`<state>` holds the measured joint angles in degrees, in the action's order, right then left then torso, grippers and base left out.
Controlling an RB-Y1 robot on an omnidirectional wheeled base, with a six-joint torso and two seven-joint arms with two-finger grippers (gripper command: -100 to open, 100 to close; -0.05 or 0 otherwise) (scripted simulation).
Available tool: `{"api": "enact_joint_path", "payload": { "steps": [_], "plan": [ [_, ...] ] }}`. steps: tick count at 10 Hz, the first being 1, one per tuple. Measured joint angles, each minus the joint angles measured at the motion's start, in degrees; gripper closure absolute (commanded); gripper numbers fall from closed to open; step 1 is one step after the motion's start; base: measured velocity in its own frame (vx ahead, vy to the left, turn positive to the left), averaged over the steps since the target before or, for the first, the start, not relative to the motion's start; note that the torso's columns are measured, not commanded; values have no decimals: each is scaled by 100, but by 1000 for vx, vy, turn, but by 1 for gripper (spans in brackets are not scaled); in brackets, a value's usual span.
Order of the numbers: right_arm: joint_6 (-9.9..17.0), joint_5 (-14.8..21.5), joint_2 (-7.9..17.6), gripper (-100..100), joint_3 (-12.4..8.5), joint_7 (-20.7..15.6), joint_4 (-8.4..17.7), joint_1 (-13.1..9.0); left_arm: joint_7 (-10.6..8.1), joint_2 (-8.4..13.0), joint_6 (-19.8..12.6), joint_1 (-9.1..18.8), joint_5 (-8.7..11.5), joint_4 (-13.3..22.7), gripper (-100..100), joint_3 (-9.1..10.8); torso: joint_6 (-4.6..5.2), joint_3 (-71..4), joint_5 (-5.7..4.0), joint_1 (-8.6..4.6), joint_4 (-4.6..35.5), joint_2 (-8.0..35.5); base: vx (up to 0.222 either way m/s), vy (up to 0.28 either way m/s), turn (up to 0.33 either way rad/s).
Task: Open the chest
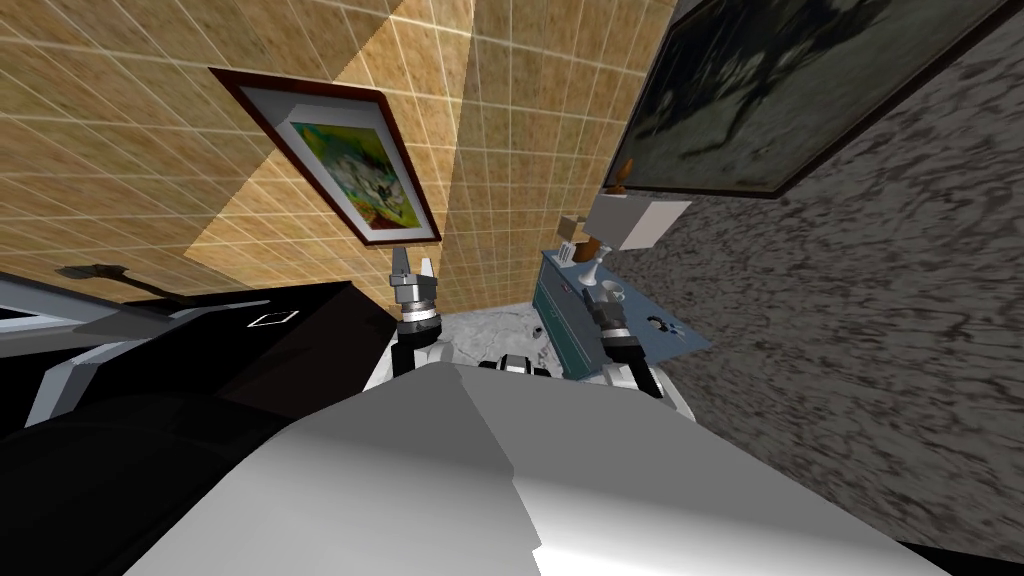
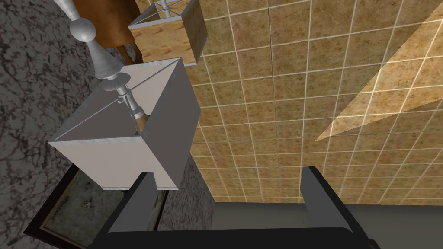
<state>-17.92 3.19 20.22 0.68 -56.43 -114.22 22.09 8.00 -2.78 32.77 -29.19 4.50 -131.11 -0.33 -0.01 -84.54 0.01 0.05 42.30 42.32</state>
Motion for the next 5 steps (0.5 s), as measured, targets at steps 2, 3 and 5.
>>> {"api": "enact_joint_path", "payload": {
  "steps": [2,3,5],
  "plan": [
    [46,39,32,-100,14,-326,76,1,0,0,0,0,0,0,0,0,2,-3,-2,-12,-1,-1,48,25,27],
    [133,72,112,-100,10,-482,140,-29,0,0,0,0,0,0,0,0,0,-6,-2,-7,-3,-9,68,35,34],
    [164,108,143,-100,19,-814,232,-23,0,0,0,0,0,0,0,1,2,0,-1,-8,0,3,21,10,-6]
  ]
}}
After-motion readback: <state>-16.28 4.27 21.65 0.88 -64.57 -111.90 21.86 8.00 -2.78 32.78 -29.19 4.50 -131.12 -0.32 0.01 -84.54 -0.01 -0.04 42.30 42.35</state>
